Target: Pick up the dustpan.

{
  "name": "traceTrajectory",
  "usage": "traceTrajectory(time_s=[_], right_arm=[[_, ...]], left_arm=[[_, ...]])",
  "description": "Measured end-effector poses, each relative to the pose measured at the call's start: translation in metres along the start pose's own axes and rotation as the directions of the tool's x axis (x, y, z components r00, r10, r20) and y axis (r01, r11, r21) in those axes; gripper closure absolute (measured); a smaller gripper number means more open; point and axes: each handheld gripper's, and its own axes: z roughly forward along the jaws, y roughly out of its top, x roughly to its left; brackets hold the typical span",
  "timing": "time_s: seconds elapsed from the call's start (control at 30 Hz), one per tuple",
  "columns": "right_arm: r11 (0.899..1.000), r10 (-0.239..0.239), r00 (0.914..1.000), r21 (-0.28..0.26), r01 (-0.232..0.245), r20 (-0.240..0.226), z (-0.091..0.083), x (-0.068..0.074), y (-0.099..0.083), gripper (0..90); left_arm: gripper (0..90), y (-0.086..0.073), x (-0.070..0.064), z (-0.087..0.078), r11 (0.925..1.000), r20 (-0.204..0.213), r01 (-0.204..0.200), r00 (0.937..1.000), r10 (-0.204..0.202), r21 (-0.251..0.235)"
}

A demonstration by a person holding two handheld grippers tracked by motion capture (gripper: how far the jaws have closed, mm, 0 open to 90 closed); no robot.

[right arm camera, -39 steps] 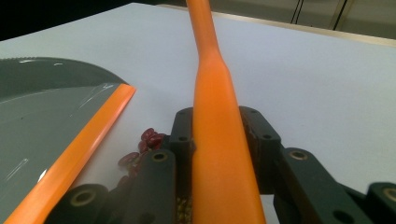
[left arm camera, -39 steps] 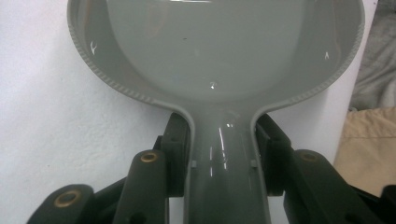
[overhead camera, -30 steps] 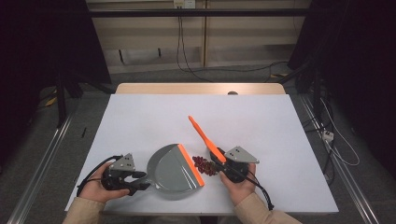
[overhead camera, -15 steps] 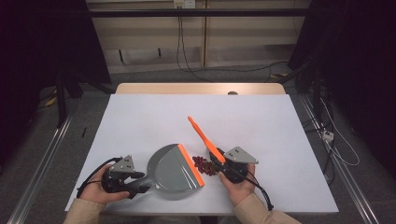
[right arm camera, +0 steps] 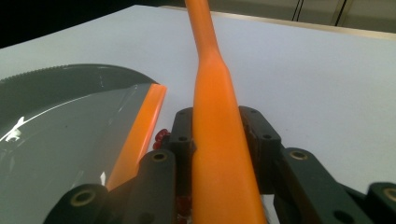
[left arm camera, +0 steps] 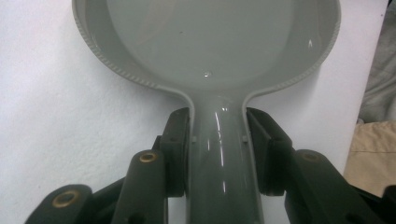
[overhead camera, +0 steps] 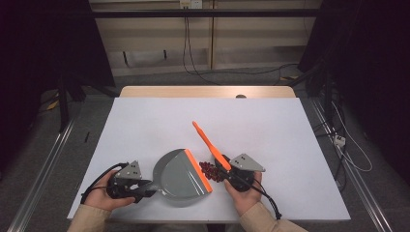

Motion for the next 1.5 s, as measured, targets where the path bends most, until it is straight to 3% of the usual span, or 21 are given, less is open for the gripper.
traceTrajectory(time_s=[0.27, 0.63, 1.07, 1.13, 1.27, 1.3, 1.4, 1.5], right_arm=[[1.0, 0.02, 0.9998, -0.003, -0.019, 0.005, 0.001, 0.007, -0.001, 68.9], [0.995, 0.092, 0.9955, -0.026, -0.093, -0.022, 0.006, 0.026, -0.001, 68.9], [0.992, 0.122, 0.9924, -0.041, -0.123, -0.012, 0.009, 0.034, 0.0, 68.8], [0.989, 0.141, 0.9897, -0.043, -0.142, -0.023, 0.01, 0.036, 0.0, 68.8], [0.99, 0.131, 0.9912, -0.046, -0.132, -0.02, 0.016, 0.043, 0.002, 68.8], [0.988, 0.145, 0.9888, -0.051, -0.147, -0.033, 0.018, 0.044, 0.003, 68.8], [0.991, 0.117, 0.9927, -0.055, -0.118, -0.03, 0.023, 0.048, 0.006, 68.9], [0.985, 0.156, 0.986, -0.069, -0.16, -0.06, 0.026, 0.052, 0.012, 69.4]], left_arm=[[62.4, 0.005, -0.002, 0.002, 0.9999, 0.016, -0.011, 0.9998, 0.01, 0.009], [62.3, 0.01, -0.004, 0.01, 0.9998, 0.03, -0.017, 0.9994, 0.017, 0.014], [62.1, 0.012, -0.009, 0.013, 0.9997, 0.042, -0.02, 0.9989, 0.02, 0.016], [62.1, 0.013, -0.009, 0.014, 0.9998, 0.046, -0.013, 0.9989, 0.012, 0.012], [62.2, 0.012, -0.01, 0.014, 1.0, 0.048, 0.009, 0.9988, -0.009, 0.001], [62.3, 0.012, -0.009, 0.014, 1.0, 0.045, -0.003, 0.999, 0.003, 0.009], [62.3, 0.012, -0.008, 0.014, 1.0, 0.051, -0.003, 0.9987, 0.002, 0.007], [62.3, 0.011, -0.009, 0.015, 0.9999, 0.052, 0.013, 0.9986, -0.012, -0.008]])
